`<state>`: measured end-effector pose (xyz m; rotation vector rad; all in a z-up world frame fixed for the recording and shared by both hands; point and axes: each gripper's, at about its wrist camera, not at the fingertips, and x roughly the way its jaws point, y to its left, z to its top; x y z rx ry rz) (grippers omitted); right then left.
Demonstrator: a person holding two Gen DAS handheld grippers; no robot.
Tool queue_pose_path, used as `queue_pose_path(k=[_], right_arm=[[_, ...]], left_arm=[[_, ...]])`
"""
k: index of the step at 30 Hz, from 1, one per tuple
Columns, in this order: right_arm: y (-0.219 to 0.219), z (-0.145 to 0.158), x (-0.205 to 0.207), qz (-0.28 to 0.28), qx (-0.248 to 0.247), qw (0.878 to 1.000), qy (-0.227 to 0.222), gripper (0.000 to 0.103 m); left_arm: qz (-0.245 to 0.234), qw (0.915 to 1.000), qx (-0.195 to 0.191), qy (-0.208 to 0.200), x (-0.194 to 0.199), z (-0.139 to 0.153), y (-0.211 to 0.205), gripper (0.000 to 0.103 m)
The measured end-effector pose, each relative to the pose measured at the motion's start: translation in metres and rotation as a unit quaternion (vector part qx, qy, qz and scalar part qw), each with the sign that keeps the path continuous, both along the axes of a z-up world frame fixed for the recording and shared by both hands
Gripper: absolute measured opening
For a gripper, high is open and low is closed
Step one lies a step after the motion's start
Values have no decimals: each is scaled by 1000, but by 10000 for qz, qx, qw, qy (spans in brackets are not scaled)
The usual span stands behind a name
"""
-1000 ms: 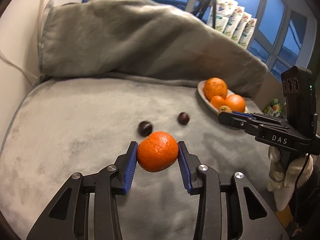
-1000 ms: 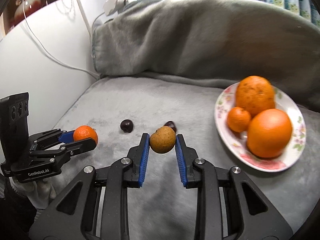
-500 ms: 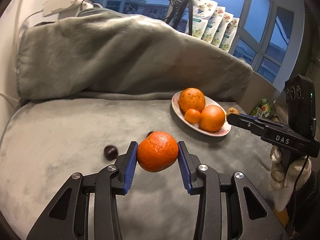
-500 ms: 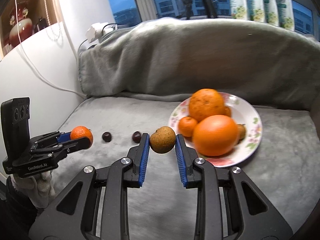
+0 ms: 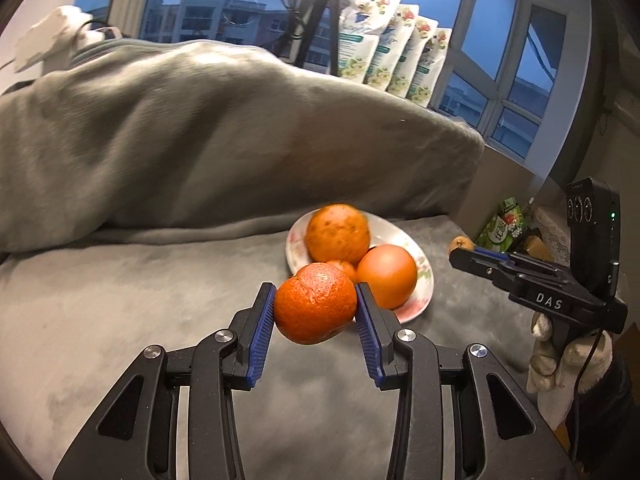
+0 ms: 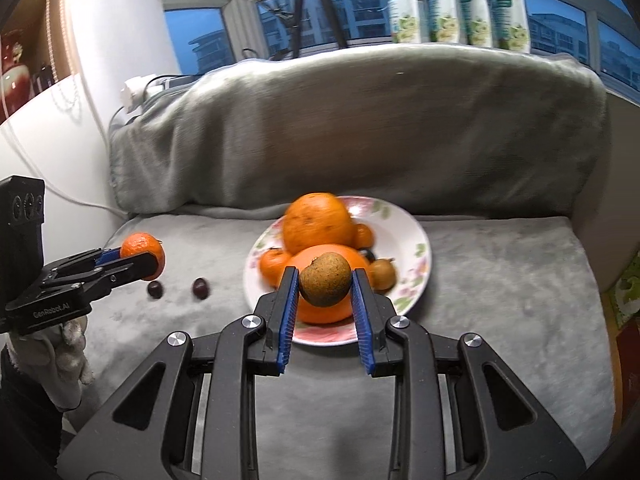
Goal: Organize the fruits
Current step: 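Carry the brown fruit toward the plate while the left gripper carries the tangerine there, then lower the brown fruit onto the plate and open right gripper while left releases tangerine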
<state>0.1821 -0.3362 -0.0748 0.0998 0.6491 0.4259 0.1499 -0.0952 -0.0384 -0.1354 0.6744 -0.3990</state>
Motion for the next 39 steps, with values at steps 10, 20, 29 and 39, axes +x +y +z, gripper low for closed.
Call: queue_pose_path(k=[10,20,29,39], right_arm=[[-23,-15,18,-239,-14,9996,151,28],[-24,-30,23,-217,-5,9994,273,28],[-16,-34,26,-131,-72,9995,276,28],[-10,-36,21,-164,-254,9994,189,28]], left_arm=[[-336,9994,79,-39,40,12,-37,38],[-619,9978,239,55,70,9,-73,38],[-740,9967,309,157,87,6,-93,38],[-821,9956,409,171,96,5,-109,38]])
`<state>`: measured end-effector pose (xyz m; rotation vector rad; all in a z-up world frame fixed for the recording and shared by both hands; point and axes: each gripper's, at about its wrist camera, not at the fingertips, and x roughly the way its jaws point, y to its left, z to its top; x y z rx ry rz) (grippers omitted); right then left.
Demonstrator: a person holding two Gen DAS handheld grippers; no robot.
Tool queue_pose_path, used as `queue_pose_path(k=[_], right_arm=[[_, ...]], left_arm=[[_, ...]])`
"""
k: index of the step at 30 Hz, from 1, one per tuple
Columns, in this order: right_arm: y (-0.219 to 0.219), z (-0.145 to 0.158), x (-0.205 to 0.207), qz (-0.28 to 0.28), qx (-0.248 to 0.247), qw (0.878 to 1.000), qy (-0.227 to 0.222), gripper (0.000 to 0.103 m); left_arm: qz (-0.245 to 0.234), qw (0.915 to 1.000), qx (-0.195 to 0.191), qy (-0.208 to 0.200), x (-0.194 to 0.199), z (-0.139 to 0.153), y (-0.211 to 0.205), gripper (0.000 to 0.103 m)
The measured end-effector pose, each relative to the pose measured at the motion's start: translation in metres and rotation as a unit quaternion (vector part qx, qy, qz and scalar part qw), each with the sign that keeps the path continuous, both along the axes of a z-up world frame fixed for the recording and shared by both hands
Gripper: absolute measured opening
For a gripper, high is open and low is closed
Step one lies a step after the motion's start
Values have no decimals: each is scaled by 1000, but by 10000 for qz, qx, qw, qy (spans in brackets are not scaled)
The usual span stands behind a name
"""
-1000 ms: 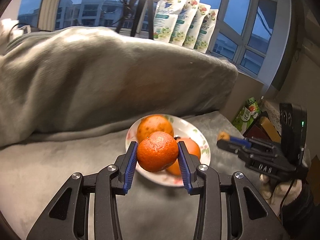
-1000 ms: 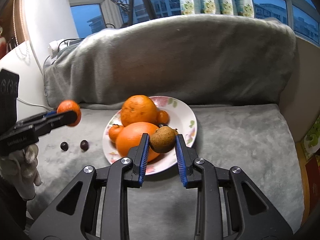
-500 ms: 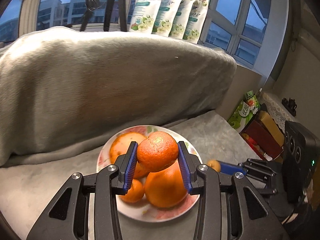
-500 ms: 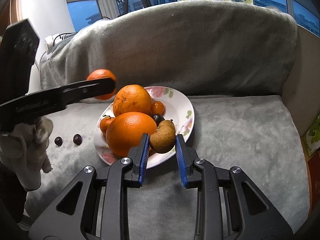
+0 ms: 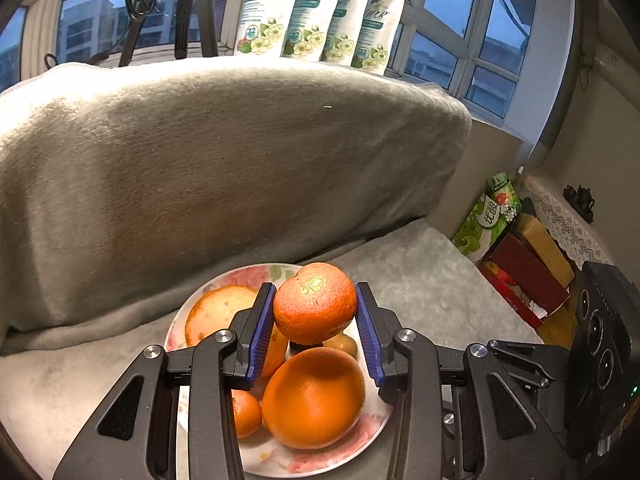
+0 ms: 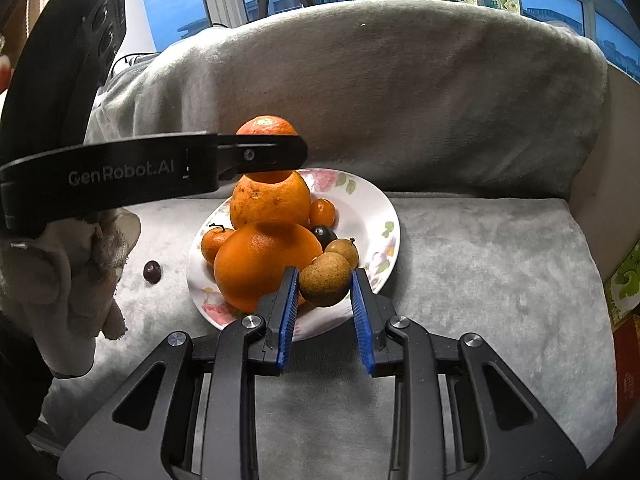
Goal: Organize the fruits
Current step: 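Lower the brown fruit onto the plate and open right gripper while left releases tangerine, then move both open grippers away from the plate toward the two dark plums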
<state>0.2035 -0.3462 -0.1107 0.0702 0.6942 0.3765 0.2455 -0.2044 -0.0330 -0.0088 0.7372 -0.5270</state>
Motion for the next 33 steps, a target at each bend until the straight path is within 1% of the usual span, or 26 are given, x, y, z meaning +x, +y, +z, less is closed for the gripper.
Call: queue_pose_path(k=[7,15,16,18,20,22,23,24,26,28,30,32,33], right_arm=[[2,-1,3,-38,-120,9999,-29,28],[2,-4,9,-12,-180,9998,-9,28],[2,-4,9,23,-162,9999,-1,28],[2,-3,8,44,-117,9999,-29,28],[3,-3,8,55,-119,9999,-46,28],[5,-2,8,88,-128,9999,-61,39],[5,-2,7,87,-136,9998,-99,52],[5,0,5,92,-138,9998,-148,58],[7,2,2,127,-122,9996,-228,61],[8,3,1,135,-118,9995,-254,67],[8,5,-1,90,-124,9994,-306,76],[8,6,-2,53,-124,9993,-353,81],[8,7,-3,41,-129,9992,-370,82]], left_arm=[[-53,10000,80,27,4,-1,-5,38],[1,10000,66,-27,6,2,-4,39],[-12,10000,81,-48,6,3,-5,40],[-2,9999,70,-121,4,6,-4,53],[4,9999,31,-164,3,9,-3,54],[16,9998,34,-201,2,12,-2,55],[15,9998,41,-219,2,14,-2,60],[24,9997,32,-252,1,15,-2,62],[32,9996,1,-269,0,17,0,62],[30,9996,-6,-267,-1,18,0,64],[34,9996,7,-272,-2,18,-1,72],[64,9995,31,-295,-4,19,-2,75],[87,9995,37,-300,-4,20,-2,80]])
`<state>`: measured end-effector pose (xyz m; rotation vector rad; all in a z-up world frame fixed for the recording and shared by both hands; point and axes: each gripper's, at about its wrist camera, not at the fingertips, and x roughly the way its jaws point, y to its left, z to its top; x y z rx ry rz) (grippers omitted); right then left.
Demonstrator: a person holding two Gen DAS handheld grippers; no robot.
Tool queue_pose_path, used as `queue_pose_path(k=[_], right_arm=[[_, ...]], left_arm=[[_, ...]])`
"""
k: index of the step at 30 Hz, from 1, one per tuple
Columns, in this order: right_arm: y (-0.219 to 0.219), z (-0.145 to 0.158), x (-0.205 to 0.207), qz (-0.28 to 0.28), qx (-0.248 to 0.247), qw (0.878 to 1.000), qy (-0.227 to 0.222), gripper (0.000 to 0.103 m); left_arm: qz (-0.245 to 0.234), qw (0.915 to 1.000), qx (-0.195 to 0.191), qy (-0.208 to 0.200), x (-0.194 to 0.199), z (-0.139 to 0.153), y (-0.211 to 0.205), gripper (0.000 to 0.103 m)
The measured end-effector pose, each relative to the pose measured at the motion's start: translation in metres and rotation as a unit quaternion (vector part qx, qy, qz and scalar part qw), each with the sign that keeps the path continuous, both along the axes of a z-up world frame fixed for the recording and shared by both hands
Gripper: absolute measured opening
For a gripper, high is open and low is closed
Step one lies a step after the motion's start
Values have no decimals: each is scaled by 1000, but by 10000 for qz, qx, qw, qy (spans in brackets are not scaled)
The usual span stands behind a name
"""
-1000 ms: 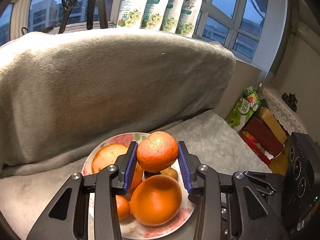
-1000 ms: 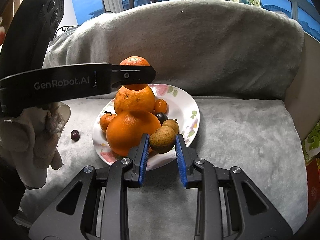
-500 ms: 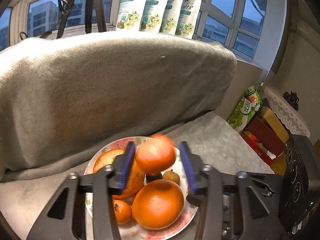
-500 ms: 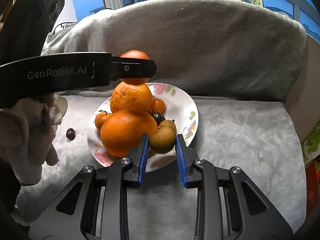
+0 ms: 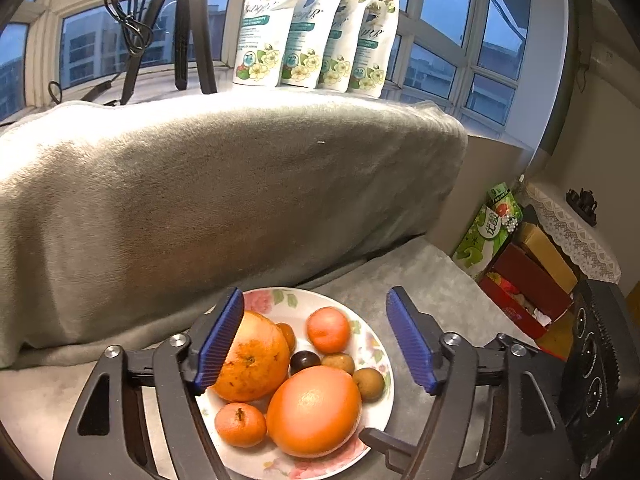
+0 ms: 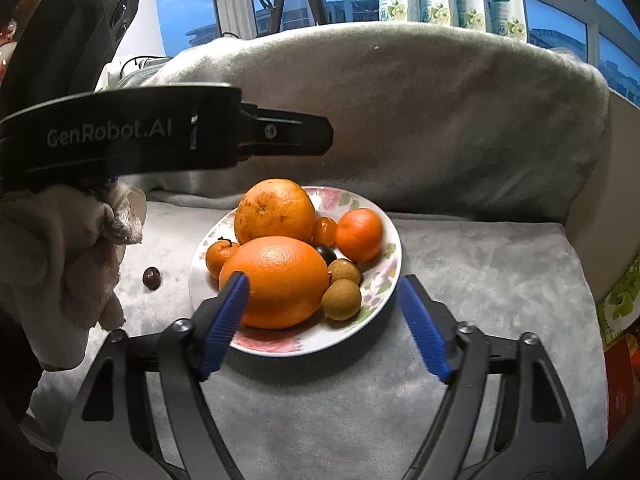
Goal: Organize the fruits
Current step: 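Move both open grippers away from the plate toward the two dark plums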
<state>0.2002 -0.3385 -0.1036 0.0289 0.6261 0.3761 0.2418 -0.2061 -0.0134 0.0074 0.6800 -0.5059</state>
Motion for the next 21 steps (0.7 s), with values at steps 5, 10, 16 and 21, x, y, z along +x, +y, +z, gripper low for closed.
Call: queue_pose_path(k=[5,10,16,21], right_arm=[[2,4,-6,11,-47,9999,-90,90],[5,6,-9,-6,-49,9999,-95,90],[7,10,-15,-16,-10,9999,-120,90],[9,15,-21,29,30,9998,-185,90]], left_arm=[[106,9999,-50,20,-1,3,5,82],[134,9999,-6,-16,-6,5,7,82],[165,9998,7,-116,-16,11,13,82],[219,9995,-2,-239,-29,18,22,82]])
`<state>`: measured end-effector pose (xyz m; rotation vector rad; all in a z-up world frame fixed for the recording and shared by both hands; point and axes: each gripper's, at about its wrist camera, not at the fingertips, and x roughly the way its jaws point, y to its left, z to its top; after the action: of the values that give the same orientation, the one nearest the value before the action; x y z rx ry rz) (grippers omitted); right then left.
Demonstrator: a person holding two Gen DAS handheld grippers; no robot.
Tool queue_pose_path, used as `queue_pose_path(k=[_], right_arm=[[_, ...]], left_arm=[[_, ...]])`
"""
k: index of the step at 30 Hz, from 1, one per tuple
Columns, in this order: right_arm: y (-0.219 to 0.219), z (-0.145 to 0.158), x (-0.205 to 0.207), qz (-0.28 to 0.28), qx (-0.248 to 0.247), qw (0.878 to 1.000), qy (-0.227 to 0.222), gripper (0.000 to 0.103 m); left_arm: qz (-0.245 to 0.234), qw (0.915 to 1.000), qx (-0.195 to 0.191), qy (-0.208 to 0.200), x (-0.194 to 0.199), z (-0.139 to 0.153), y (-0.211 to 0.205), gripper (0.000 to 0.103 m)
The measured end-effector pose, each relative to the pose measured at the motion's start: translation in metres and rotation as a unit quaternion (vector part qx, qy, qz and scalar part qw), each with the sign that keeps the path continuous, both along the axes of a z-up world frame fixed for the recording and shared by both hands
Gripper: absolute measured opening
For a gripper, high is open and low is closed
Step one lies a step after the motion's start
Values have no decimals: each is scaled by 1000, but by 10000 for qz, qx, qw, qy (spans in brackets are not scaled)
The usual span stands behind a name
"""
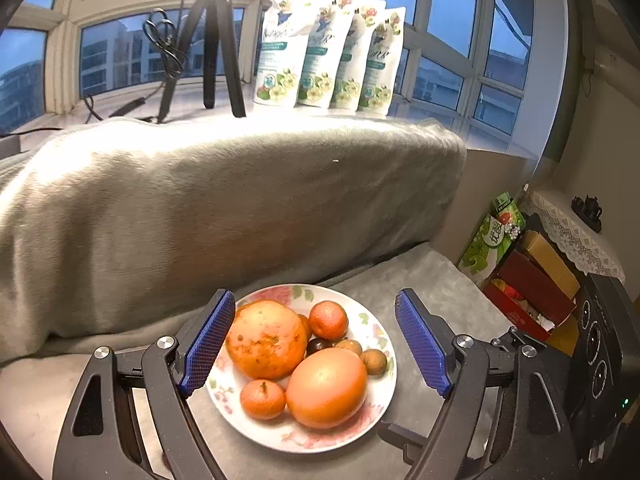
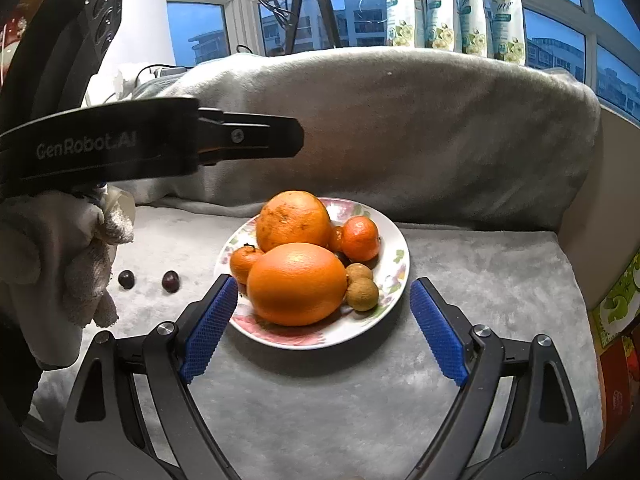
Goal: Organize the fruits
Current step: 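Move both open grippers away from the plate toward the two dark plums, then grasp a dark plum with the left gripper while the right grasps the other plum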
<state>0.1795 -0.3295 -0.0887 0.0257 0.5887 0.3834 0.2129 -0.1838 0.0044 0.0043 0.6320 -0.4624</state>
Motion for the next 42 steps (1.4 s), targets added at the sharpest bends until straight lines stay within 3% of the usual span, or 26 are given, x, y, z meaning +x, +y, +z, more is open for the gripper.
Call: queue_pose_path(k=[12,23,36,39,42], right_arm=[[19,13,-18,112,-36,9998,-160,90],[43,21,-28,338,78,9991,-257,90],[89,14,-27,993,-144,9949,-119,90],[103,11,-24,1164,-190,9930,-48,90],[118,6,-22,1308,-302,9909,-14,84]], left_arm=[[156,9996,-151,-163,-26,11,32,82],[574,9975,-330,-240,-55,8,89,82],[1415,9890,-337,276,-90,-44,173,80],[1454,9874,-327,540,-94,-62,181,66],[1471,9865,-252,669,-95,-74,183,61]])
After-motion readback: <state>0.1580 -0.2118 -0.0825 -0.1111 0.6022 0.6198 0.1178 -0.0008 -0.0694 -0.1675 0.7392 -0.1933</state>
